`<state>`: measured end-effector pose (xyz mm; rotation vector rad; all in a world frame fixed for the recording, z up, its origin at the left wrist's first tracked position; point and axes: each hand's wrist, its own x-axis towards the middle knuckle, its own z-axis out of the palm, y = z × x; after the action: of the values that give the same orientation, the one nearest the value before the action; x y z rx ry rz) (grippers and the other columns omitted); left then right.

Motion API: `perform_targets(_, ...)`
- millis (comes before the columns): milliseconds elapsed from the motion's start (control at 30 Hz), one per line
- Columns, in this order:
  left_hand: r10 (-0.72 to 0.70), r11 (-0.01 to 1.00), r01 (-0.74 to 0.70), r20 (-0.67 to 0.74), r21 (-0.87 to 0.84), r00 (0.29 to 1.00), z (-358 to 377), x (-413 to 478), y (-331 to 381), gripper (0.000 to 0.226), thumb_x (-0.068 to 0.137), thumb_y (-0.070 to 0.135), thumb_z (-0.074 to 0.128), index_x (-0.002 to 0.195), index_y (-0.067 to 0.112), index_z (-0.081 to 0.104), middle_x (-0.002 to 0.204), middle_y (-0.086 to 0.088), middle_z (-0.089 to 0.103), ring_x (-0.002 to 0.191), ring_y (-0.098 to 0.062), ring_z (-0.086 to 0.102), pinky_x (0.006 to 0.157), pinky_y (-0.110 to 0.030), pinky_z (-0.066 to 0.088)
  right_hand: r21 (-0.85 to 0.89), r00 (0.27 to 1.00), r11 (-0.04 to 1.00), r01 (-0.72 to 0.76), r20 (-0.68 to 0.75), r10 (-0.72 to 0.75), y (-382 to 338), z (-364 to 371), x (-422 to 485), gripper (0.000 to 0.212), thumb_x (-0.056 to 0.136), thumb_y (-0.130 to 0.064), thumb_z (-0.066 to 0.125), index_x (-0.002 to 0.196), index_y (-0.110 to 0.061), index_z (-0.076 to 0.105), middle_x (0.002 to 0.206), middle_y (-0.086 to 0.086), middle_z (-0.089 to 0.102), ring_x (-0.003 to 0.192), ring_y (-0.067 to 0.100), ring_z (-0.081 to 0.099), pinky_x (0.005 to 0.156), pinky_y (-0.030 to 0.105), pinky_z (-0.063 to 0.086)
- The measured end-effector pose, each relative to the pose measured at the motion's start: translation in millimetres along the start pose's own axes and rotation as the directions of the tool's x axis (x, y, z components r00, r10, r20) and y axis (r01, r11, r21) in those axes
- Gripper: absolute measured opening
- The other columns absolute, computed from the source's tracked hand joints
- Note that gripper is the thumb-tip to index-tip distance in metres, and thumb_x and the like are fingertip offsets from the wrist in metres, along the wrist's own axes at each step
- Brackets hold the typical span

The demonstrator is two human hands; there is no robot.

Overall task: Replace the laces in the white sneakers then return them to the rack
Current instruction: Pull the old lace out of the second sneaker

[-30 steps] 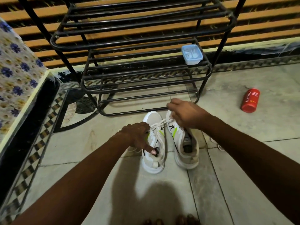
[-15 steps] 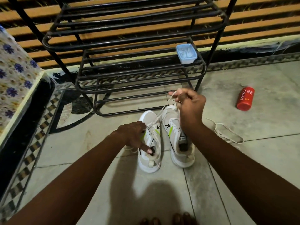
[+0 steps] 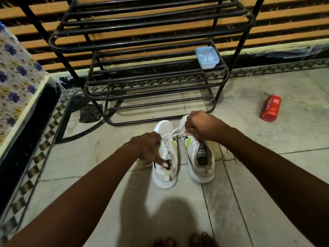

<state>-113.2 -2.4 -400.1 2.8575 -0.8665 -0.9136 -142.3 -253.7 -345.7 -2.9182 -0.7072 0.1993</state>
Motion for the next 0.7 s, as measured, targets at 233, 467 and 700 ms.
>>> perform_targets(233,-0.013,1.000,0.013,-0.001,-0.024,1.000,2,1,-1,0.112,0.040,0.099,0.066,0.126,0.030,0.049,0.130,0.011,0.049,0.124,-0.020,0.051,0.100,-0.047,0.050,-0.301,0.996,0.953,-0.042,0.059,0.062,-11,0,7,0.012,0.088,-0.020,0.065,0.098,-0.016,0.060,0.085,0.008,0.061,0.078,0.032,0.063,0.060,0.034,0.044)
perform_targets(467,-0.022,1.000,0.022,-0.001,-0.023,1.000,4,0,-3,0.120,0.040,0.099,0.065,0.134,0.027,0.047,0.141,0.008,0.047,0.130,-0.020,0.048,0.103,-0.048,0.048,-0.456,0.999,0.889,0.035,0.043,-0.017,-20,3,13,0.014,0.092,-0.014,0.055,0.100,-0.020,0.066,0.089,0.005,0.066,0.084,0.031,0.068,0.060,0.033,0.037)
perform_targets(700,-0.026,0.999,0.025,-0.016,-0.030,1.000,6,0,-5,0.132,0.038,0.102,0.063,0.143,0.025,0.041,0.149,0.007,0.043,0.134,-0.020,0.046,0.107,-0.049,0.046,-0.200,0.991,0.979,0.038,-0.119,-0.062,-22,-2,24,0.022,0.081,-0.033,0.055,0.076,-0.014,0.065,0.070,0.002,0.054,0.080,0.023,0.051,0.070,0.032,0.037)
